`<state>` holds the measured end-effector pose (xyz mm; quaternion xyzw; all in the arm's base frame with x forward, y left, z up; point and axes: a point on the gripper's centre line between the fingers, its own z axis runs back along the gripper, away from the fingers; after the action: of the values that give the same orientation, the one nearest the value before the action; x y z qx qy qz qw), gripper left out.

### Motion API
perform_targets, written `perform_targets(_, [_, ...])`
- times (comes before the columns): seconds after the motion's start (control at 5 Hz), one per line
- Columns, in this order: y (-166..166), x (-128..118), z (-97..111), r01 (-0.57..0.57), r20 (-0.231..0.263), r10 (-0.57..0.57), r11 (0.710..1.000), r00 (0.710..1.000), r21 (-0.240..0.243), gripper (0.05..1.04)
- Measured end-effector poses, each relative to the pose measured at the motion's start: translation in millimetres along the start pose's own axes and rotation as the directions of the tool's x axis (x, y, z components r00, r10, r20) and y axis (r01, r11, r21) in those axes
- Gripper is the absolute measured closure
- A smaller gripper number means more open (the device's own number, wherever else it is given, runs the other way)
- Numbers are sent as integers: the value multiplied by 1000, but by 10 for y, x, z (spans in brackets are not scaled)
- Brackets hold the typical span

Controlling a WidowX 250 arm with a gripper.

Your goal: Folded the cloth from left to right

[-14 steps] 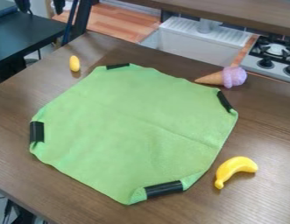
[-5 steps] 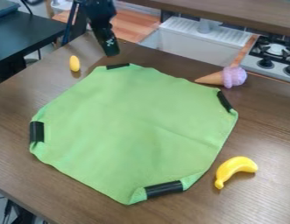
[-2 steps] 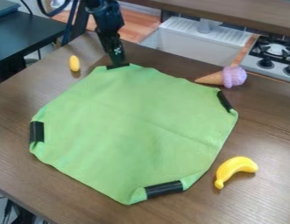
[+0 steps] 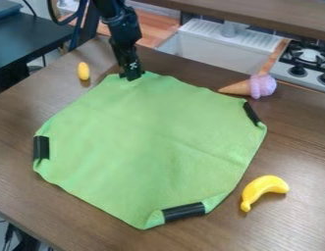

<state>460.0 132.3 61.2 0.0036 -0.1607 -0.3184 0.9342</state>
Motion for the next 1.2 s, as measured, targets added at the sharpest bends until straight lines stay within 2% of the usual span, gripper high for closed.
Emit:
perform_targets(0.2, [-22, -29, -78, -5, -9, 5, 1000, 1000, -10, 127])
perform_targets(0.6, [-55, -91, -163, -21, -16, 21, 1000, 1000, -9, 704])
perform_targets(0.8, [-83, -113, -177, -19, -18, 19, 1000, 1000, -12, 913])
perform_targets(1.0, [-133, -108, -147, -20, 10, 20, 999, 1000, -30, 1009])
perform_targets(1.2, [-202, -142, 40, -10, 53, 13, 999, 999, -48, 1028])
